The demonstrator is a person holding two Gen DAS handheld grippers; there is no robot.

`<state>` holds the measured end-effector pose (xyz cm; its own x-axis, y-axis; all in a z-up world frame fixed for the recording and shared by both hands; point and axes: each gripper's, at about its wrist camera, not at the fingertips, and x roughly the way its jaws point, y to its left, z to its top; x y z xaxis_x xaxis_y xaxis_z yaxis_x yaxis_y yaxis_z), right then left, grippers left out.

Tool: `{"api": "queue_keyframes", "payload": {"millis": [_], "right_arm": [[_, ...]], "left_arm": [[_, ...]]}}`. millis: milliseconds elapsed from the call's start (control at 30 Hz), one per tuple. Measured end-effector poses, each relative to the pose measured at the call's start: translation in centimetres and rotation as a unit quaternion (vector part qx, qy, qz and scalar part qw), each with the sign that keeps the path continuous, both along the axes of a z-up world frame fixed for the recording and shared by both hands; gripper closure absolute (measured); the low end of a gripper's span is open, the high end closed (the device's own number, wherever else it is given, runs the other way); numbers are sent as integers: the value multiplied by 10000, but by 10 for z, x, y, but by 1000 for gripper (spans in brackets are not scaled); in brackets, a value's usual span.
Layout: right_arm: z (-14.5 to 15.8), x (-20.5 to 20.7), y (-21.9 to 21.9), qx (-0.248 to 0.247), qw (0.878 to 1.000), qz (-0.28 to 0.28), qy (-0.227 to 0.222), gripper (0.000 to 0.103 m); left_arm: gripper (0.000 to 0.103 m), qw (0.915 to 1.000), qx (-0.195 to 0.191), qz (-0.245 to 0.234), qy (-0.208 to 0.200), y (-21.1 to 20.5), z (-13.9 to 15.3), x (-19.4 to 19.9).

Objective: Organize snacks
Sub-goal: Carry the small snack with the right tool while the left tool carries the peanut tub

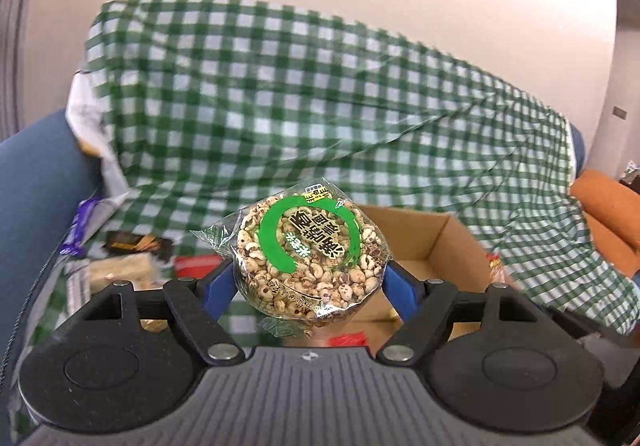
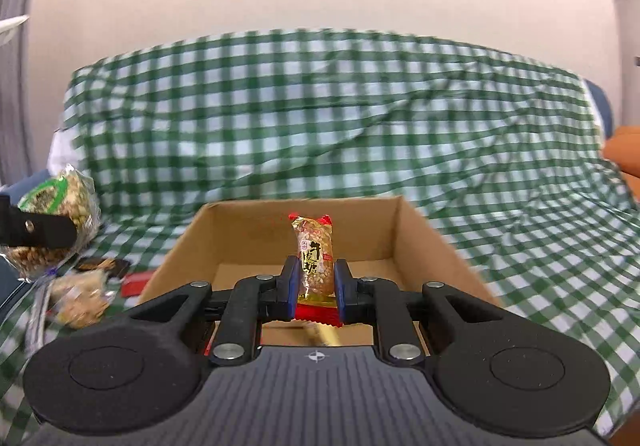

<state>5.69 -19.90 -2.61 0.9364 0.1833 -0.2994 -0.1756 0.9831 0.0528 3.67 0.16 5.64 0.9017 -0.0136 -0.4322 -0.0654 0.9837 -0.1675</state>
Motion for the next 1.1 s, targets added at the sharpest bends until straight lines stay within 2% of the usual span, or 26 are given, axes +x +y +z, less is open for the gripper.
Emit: {"api": "queue_keyframes", "payload": {"millis": [200,600,1100], "right_arm": [[0,3,-16,122,9993,-354,-65,84],[-1,4,-21,158,9980,-585,-168,84],[-1,3,-22,161,9972,-694,-235,84]], "left_arm": [[21,9997,-27,-231,-107,-28,17,15],[21,9980,105,-600,-180,-70,35,38],[21,9973,164,-701,-123,-78,35,38]]}}
